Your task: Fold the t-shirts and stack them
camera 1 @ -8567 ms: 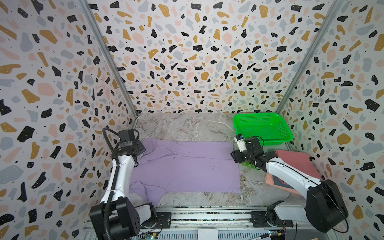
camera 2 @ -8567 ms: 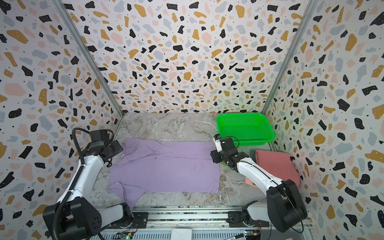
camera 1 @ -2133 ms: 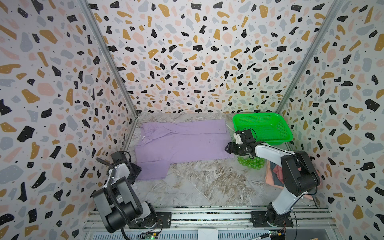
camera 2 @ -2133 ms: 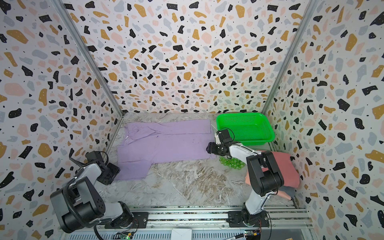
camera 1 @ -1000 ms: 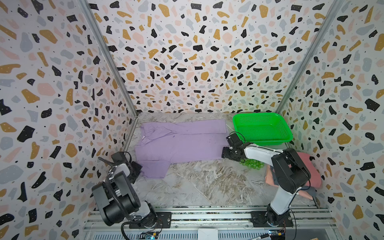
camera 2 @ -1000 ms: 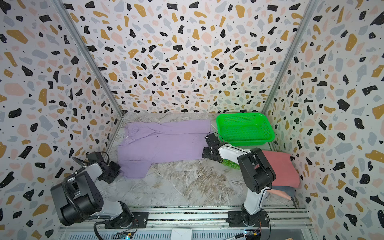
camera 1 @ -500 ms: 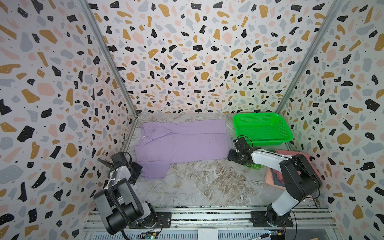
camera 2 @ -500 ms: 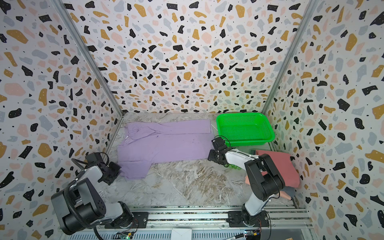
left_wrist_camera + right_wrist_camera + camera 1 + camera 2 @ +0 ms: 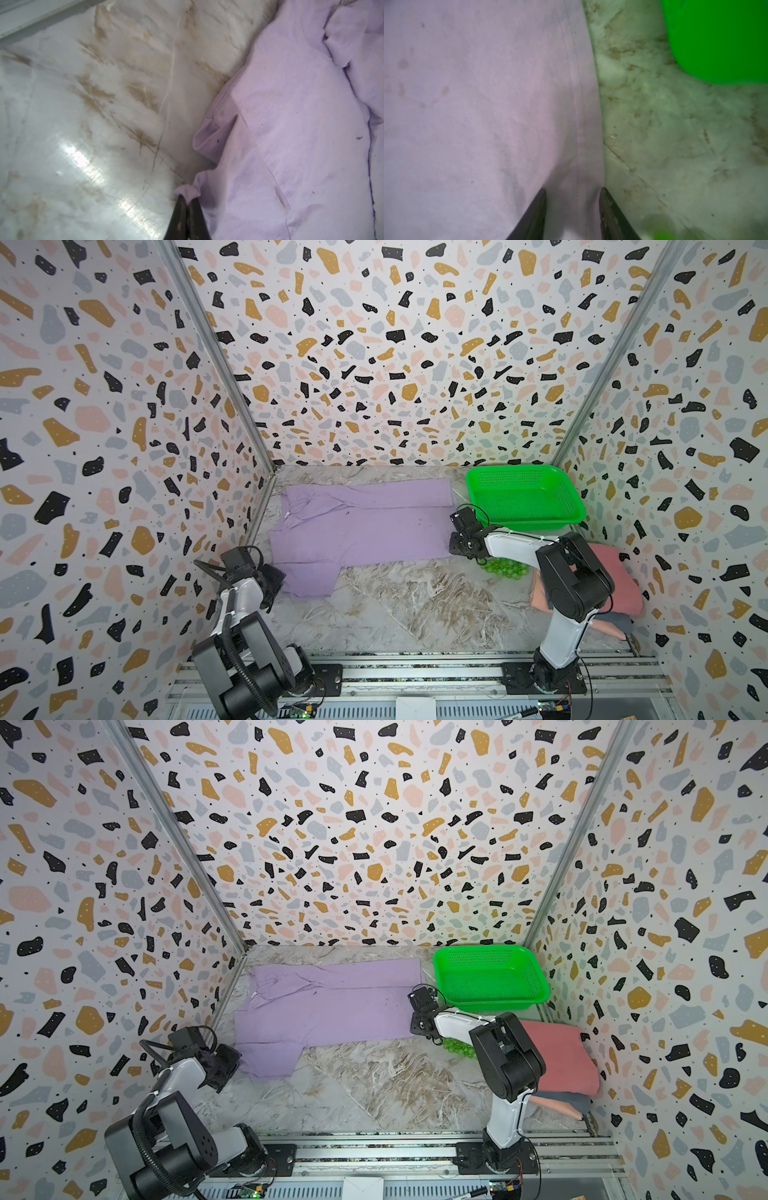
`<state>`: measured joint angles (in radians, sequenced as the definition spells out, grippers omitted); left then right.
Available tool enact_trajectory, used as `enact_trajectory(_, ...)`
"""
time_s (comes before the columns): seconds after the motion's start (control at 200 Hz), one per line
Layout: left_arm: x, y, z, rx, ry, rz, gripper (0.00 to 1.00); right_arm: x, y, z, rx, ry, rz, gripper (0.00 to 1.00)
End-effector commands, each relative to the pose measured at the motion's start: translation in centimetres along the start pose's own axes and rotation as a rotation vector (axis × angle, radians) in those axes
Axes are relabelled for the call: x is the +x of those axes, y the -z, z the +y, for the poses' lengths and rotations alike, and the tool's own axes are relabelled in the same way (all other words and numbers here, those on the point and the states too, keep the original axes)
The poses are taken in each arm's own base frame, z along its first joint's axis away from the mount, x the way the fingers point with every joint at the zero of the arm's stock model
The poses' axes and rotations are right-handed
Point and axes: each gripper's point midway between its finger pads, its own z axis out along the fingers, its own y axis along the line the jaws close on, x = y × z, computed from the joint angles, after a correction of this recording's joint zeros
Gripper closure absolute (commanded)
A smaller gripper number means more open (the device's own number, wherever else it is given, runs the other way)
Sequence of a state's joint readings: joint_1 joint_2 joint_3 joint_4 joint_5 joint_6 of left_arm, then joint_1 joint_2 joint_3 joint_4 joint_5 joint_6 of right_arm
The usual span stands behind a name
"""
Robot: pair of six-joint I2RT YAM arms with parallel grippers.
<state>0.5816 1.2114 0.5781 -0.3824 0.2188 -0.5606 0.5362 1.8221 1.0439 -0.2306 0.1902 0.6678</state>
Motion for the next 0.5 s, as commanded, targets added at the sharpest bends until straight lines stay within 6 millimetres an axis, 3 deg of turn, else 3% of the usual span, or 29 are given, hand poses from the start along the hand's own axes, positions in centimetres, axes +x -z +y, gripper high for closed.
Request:
enact_trajectory(0.0,0.6,0.3,0.5,-0.016,0.017,0.004,1.0,6.8,-0.2,-4.2,0.158,0.081,0.213,0.55)
enact_trajectory(0.07,0.7,0.5,0.6,-0.017,0.015,0.0,1.0,7.2,0.2,-4.4,0.15,0.089,0.21,0.6)
enact_trajectory(0.315,0.5,2.0,0.4,-0.02,0.012,-0.03,1.0,7.3,-0.4,-3.4,0.106,0.115,0.221,1.0)
enact_trajectory(0.406,0.5,2.9,0.3,-0.025,-0.003,-0.037,1.0,6.2,0.6,-2.4,0.052,0.125,0.188,1.0)
enact_trajectory(0.496,0.4,4.6,-0.1,-0.025,-0.027,-0.048,1.0,4.8,2.9,-0.8,-0.038,0.132,0.15,1.0)
